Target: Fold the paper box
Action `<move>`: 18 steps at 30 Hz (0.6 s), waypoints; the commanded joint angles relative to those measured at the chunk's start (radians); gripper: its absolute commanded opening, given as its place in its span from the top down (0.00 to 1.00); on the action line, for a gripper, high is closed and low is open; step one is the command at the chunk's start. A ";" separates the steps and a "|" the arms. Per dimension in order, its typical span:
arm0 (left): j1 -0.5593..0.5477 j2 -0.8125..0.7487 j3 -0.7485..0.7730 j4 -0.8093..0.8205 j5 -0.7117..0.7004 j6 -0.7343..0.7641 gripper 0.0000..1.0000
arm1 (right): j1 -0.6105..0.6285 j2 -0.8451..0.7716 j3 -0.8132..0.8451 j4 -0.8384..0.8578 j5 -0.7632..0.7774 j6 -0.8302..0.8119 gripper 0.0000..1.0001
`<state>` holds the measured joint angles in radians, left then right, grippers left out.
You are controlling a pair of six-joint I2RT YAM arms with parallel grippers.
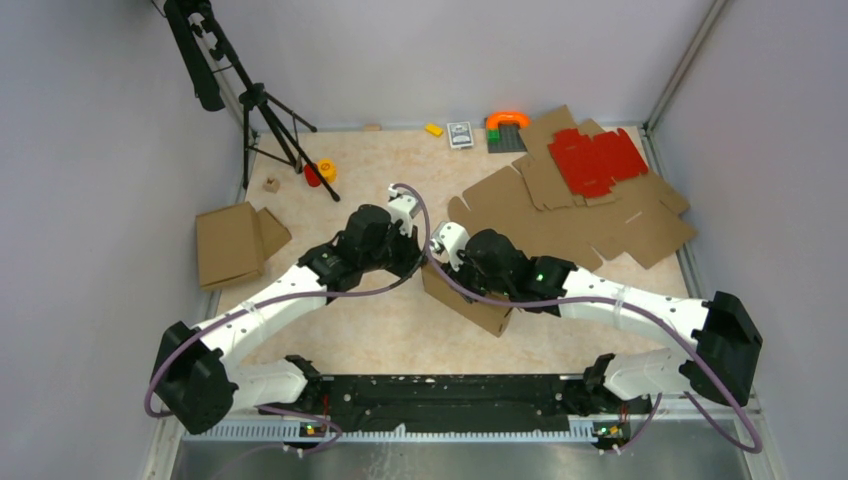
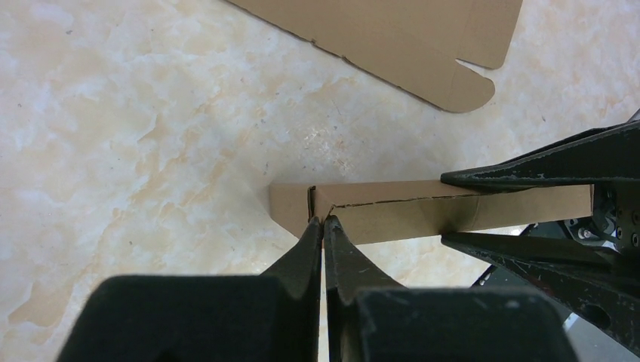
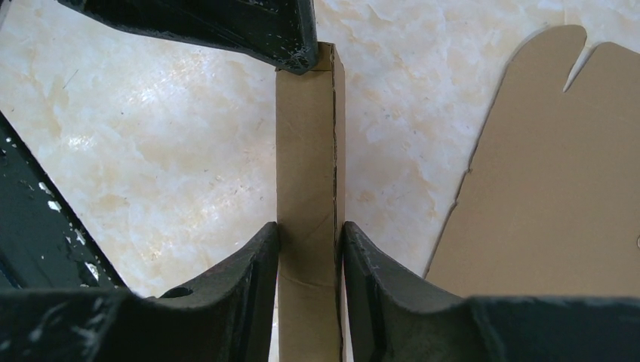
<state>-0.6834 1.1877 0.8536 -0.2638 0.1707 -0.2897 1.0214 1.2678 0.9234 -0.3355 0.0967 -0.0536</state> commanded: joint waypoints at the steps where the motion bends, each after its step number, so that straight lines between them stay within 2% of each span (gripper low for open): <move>1: -0.004 0.010 -0.008 0.023 0.022 0.012 1.00 | 0.015 0.006 0.003 0.004 0.020 0.013 0.65; 6: -0.004 0.016 -0.022 0.015 0.002 0.017 1.00 | 0.015 -0.027 0.018 -0.022 0.013 0.045 0.61; 12: -0.004 0.017 -0.038 0.015 -0.002 0.012 1.00 | 0.015 -0.085 0.023 -0.069 0.011 0.082 0.50; 18: -0.004 0.018 -0.048 0.023 0.001 0.012 1.00 | 0.013 -0.140 0.012 -0.065 0.017 0.136 0.51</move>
<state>-0.6834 1.1896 0.8288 -0.2447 0.1677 -0.2886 1.0252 1.1801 0.9234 -0.4114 0.1040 0.0261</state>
